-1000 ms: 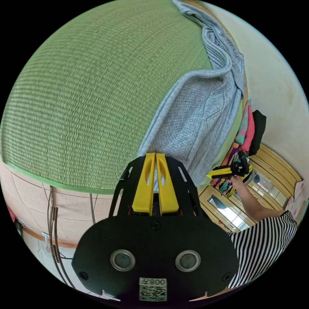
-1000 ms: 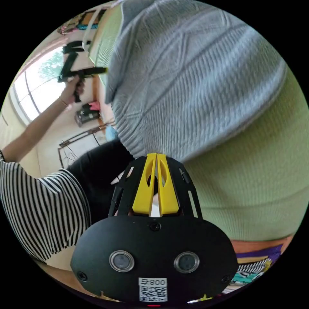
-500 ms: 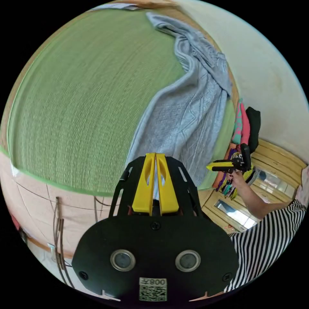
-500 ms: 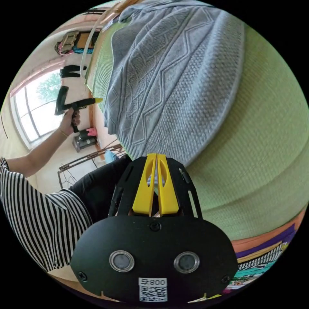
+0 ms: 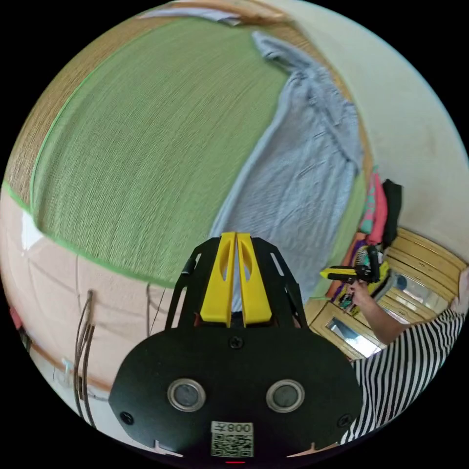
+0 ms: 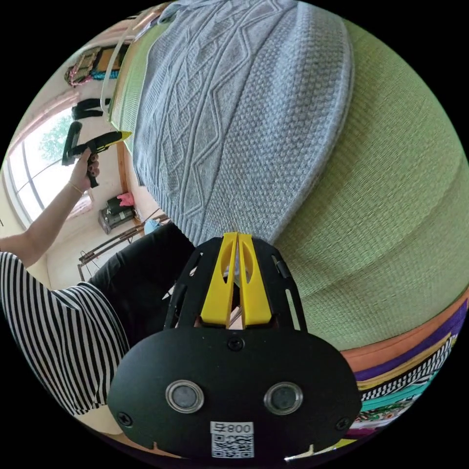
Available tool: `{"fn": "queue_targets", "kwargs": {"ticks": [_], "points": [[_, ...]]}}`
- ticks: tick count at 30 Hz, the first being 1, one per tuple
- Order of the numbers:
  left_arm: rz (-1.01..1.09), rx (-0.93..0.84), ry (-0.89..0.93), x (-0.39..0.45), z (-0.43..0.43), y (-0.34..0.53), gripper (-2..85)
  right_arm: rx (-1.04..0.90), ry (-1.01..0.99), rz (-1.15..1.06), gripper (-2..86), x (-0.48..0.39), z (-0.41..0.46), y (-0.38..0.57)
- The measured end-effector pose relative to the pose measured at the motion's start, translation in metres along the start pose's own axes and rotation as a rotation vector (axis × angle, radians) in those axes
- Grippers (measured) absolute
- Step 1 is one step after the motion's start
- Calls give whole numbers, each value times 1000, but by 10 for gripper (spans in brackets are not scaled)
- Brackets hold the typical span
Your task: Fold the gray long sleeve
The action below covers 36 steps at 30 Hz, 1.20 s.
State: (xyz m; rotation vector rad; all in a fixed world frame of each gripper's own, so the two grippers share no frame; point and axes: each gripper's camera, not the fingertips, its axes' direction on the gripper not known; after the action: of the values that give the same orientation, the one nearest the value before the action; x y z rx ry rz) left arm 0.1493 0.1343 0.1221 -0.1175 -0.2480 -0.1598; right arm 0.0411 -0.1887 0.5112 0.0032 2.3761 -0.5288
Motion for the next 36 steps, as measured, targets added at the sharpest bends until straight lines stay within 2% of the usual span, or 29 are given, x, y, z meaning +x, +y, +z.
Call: {"fn": "queue_targets", "kwargs": {"ticks": [2, 6, 10, 14, 20, 24, 29, 32, 36], "points": [[115, 113, 99, 29, -17, -20, 49, 80, -23, -13, 6, -8, -21, 3], [339, 181, 112, 86, -25, -72, 83, 324, 40, -93, 20, -34, -81, -14], [575, 172, -44, 152, -19, -136, 92, 520, 221, -191, 56, -66, -128, -65], [703, 160, -204, 192, -16, -174, 91, 572, 386, -267, 70, -93, -145, -110], [773, 66, -356, 205, -6, -206, 69, 456, 564, -385, 74, -123, -125, -157], [764, 65, -318, 202, -25, -214, 47, 457, 667, -376, 33, -132, -119, -158], [601, 237, -59, 164, -101, -210, 38, 475, 553, -353, 10, -126, -147, -133], [451, 394, 77, 119, -161, -200, 37, 594, 432, -332, 6, -118, -196, -90], [205, 562, 102, 48, -224, -185, 38, 880, 283, -166, 6, -73, -282, 16]]}}
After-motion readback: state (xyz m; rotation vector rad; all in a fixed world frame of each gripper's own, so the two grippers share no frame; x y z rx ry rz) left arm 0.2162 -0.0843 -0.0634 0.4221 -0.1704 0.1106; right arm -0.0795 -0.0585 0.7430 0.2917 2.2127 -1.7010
